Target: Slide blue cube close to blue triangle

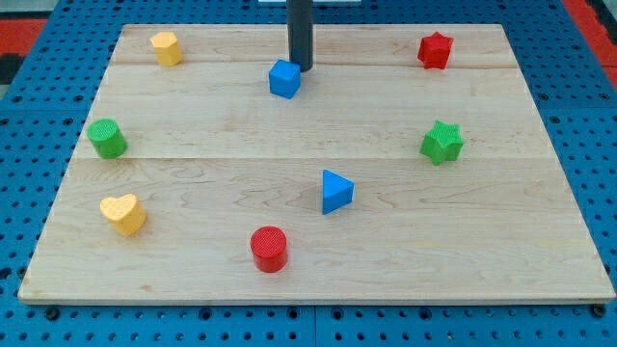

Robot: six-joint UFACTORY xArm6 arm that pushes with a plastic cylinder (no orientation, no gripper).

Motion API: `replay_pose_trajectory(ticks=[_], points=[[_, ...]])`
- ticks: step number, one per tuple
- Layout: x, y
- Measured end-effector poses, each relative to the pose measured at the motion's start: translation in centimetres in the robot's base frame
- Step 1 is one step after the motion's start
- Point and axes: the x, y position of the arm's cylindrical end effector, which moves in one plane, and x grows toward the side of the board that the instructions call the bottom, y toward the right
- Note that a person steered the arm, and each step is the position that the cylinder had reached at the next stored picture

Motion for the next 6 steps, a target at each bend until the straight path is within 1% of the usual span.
replay_pose_trajectory(ticks=[1,2,3,4,5,6], points=[[-0.2,-4.3],[0.2,-6.9],[5.6,-6.3],[6.6,-4.4],[5.6,-2.9],[8.9,-1.7]])
